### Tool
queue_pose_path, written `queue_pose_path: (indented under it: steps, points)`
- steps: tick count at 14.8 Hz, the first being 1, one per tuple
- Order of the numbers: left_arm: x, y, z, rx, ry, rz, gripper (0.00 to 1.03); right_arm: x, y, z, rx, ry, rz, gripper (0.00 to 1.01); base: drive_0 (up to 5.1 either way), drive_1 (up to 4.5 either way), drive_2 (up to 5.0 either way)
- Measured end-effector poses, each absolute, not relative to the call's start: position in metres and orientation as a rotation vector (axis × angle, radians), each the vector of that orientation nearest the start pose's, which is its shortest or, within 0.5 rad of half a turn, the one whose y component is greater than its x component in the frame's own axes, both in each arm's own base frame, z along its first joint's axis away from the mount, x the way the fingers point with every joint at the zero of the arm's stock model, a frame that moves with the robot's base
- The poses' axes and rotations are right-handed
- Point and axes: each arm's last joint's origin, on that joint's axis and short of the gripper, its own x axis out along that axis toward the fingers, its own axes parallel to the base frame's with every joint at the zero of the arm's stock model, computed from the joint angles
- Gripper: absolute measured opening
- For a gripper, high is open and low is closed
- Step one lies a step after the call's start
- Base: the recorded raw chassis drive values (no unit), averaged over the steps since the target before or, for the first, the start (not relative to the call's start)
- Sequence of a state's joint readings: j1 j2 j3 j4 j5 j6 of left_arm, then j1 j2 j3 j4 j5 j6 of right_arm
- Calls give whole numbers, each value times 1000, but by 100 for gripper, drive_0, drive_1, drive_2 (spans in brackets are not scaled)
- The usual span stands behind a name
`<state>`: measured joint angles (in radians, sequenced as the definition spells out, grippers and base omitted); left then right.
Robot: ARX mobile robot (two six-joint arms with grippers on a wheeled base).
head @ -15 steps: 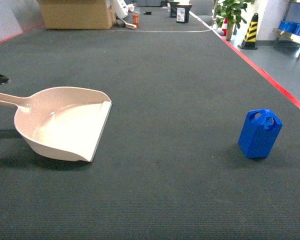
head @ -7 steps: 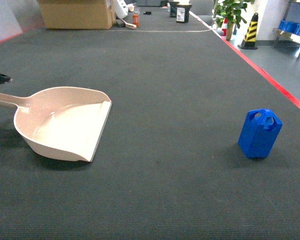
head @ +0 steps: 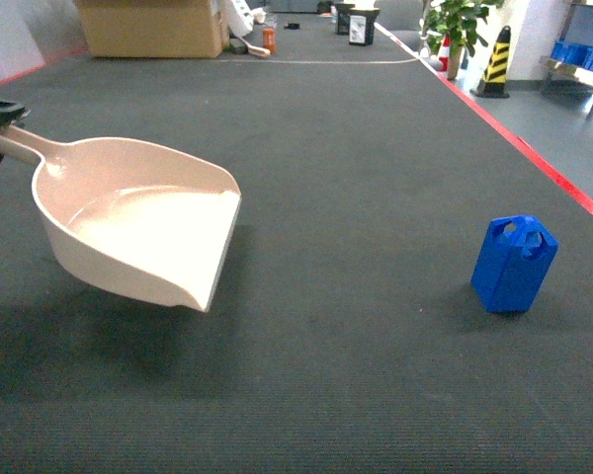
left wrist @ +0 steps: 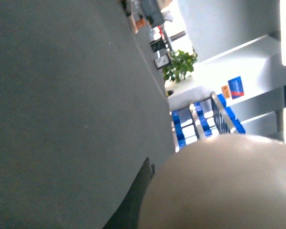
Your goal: Place part in tray to right shelf
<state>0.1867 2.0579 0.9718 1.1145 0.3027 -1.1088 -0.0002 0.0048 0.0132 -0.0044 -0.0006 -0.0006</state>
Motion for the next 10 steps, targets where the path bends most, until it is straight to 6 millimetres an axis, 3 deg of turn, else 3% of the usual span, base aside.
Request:
queue_pose_path:
  steps: [2,4,7,10]
  points:
    - [362,36,179,-1144,-26,-174,13,97,0,167,-1,-4,0,98,0,0,0]
    - [327,11,190,-1231,-41,-218,13,97,0,167,-1,-4,0,98,0,0,0]
    - [288,-34,180,-1332,54,-297,13,97,0,167,-1,-4,0,98,0,0,0]
    - [268,-70,162,-1400,188,-315,13,97,0,167,-1,-4,0,98,0,0,0]
